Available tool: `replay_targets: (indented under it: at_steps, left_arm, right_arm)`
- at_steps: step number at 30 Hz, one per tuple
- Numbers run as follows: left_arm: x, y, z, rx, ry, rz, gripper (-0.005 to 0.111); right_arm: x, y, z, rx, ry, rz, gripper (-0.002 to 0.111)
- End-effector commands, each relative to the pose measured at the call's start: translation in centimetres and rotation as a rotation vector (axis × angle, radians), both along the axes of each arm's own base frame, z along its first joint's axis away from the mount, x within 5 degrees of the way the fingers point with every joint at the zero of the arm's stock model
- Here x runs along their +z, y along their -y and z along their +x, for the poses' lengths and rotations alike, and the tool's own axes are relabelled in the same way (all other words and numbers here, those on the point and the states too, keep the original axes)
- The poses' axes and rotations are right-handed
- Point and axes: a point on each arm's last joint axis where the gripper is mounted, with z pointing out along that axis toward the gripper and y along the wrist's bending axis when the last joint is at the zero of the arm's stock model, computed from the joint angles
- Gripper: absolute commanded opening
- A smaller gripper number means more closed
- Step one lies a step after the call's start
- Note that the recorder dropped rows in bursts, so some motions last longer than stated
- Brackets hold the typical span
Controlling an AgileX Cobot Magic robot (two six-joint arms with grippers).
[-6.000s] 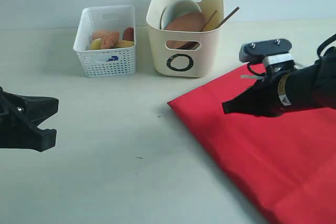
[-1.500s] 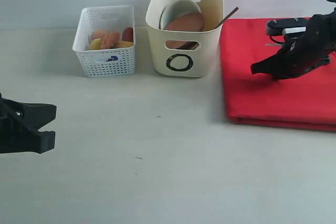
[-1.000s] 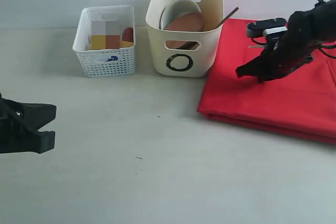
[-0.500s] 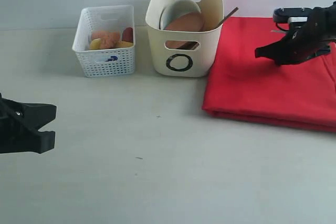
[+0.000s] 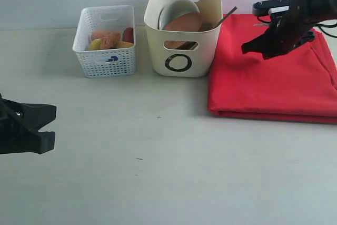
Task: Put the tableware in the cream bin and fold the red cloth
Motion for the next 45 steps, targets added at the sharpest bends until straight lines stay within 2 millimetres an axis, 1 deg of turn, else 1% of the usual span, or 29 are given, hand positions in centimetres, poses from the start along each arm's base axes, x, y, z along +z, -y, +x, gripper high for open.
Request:
replay_targets:
  at_steps: [1,5,8,11,13,15,18,23,24,28,31,37,42,45]
  left_arm:
    - [0.2,0.1,-0.1,-0.003,0.013,-0.021,0.0]
    - [0.2,0.1,-0.1,-0.004,0.014,-0.019,0.0]
    - [0.2,0.1,-0.1,-0.005,0.015,-0.018,0.0]
    - [0.2,0.1,-0.1,-0.007,0.021,-0.024,0.0]
    - [0.4,0.2,0.0,-0.011,0.034,-0.035,0.0]
    - [0.5,0.3,0.0,-0.013,0.042,-0.042,0.0]
    - [0.7,0.4,0.1,-0.019,0.063,-0.06,0.0]
    - [1.0,0.5,0.2,-0.028,0.091,-0.085,0.0]
    - [1.0,0.5,0.2,-0.028,0.091,-0.085,0.0]
    - [1.0,0.5,0.2,-0.028,0.091,-0.085,0.0]
    - [1.0,0.5,0.2,-0.028,0.091,-0.085,0.0]
    - [1.0,0.5,0.2,-0.028,0.091,-0.085,0.0]
    - [1.0,0.5,0.2,-0.031,0.093,-0.081,0.0]
    - [1.0,0.5,0.2,-0.032,0.094,-0.08,0.0]
  right_arm:
    - [5.6,0.0,-1.2,0.0,0.039,-0.018,0.0]
    - [9.3,-0.1,-3.3,-0.027,0.108,0.002,0.0]
    - [11.7,-0.3,-5.6,-0.034,0.168,0.008,0.0]
    - [14.0,-0.7,-8.5,-0.047,0.243,0.034,0.0]
    - [14.6,-0.9,-10.7,-0.052,0.287,0.052,0.0]
    - [14.3,-1.2,-12.9,-0.076,0.33,0.098,0.0]
    - [14.0,-2.4,-16.3,-0.133,0.462,0.209,0.0]
    - [13.1,-4.7,-22.4,-0.094,0.662,0.275,0.0]
    - [12.6,-4.9,-23.5,-0.101,0.67,0.297,0.0]
    - [11.7,-5.6,-27.5,-0.113,0.699,0.392,0.0]
    - [11.0,-5.7,-29.9,-0.085,0.672,0.4,0.0]
    - [9.5,-5.3,-34.1,-0.075,0.598,0.417,0.0]
    - [8.0,-5.0,-36.5,-0.066,0.572,0.422,0.0]
    - [7.2,-4.9,-37.7,-0.066,0.603,0.436,0.0]
